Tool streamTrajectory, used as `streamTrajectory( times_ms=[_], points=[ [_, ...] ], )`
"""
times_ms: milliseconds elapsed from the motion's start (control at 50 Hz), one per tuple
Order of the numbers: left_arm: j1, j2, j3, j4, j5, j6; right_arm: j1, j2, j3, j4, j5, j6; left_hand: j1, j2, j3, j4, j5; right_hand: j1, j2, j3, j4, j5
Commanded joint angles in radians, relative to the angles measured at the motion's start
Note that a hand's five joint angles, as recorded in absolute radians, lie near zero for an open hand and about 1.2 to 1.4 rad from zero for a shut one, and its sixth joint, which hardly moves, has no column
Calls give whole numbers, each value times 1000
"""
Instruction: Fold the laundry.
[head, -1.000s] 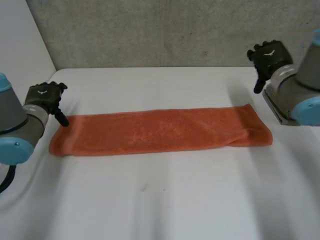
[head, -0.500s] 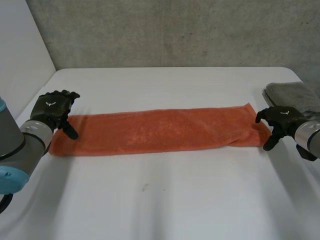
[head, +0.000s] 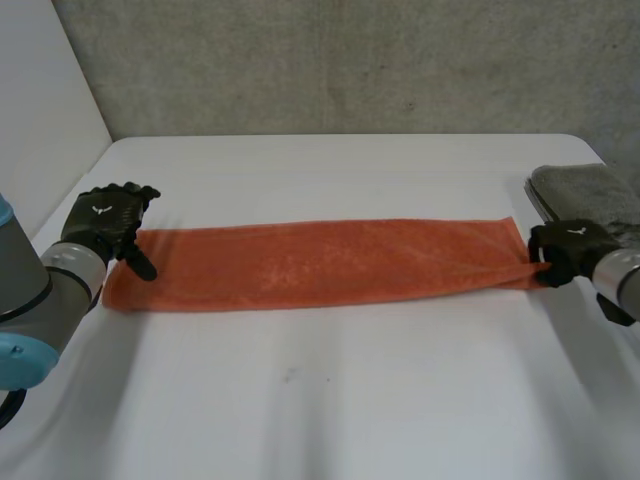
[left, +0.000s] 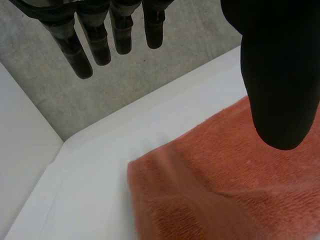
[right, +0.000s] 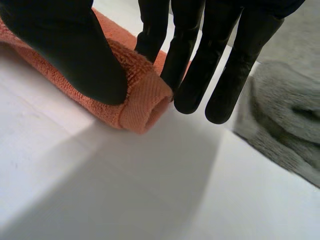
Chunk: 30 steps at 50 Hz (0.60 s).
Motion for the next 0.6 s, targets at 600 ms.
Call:
streamTrajectory(
  times_ms=[600],
  points=[
    [17, 143, -69, 0, 0, -12, 403, -248, 31, -194, 22, -456, -19, -29, -35, -29, -48, 433, 224, 220, 209, 243]
  ],
)
